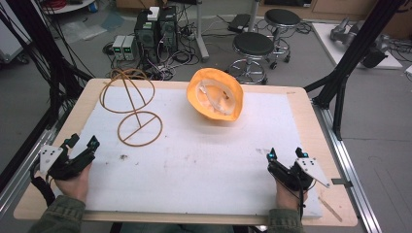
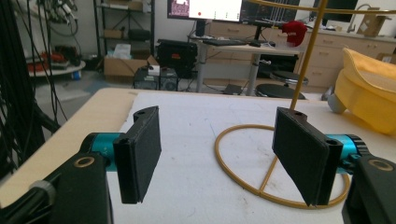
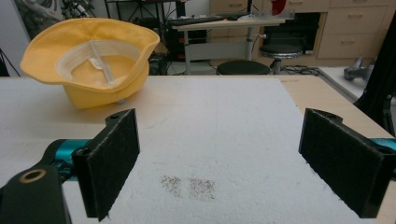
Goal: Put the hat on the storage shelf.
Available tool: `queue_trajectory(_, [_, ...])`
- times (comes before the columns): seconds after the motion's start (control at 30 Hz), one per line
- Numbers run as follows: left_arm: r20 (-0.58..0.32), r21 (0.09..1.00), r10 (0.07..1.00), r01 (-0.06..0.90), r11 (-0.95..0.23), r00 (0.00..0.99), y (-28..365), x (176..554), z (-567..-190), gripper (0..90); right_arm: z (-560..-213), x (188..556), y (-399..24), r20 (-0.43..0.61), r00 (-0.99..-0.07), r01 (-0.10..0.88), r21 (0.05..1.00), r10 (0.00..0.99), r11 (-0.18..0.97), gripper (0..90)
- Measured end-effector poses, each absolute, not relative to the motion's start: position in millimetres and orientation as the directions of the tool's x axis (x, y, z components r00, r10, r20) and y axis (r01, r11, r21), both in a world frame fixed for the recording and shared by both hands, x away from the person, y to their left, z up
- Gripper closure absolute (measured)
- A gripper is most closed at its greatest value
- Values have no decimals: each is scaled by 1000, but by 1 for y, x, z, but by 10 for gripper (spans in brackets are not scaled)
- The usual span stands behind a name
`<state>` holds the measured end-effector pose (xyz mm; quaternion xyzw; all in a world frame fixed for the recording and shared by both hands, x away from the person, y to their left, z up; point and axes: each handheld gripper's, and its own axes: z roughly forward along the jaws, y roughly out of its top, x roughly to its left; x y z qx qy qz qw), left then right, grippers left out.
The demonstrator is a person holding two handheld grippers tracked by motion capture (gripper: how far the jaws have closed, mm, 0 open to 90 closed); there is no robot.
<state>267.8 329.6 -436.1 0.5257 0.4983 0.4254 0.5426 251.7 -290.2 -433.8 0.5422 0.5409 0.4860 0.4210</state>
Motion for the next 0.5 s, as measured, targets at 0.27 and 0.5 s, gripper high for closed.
queue_trajectory(0.27, [-81,995,985,72,71,155,331,261,-437,327,-435,255,-294,127,2,199,972,992,-125,113])
queue_trajectory(0.5, [-85,994,984,79,74,155,333,259,-437,327,-435,258,-293,129,8,209,970,992,-127,114])
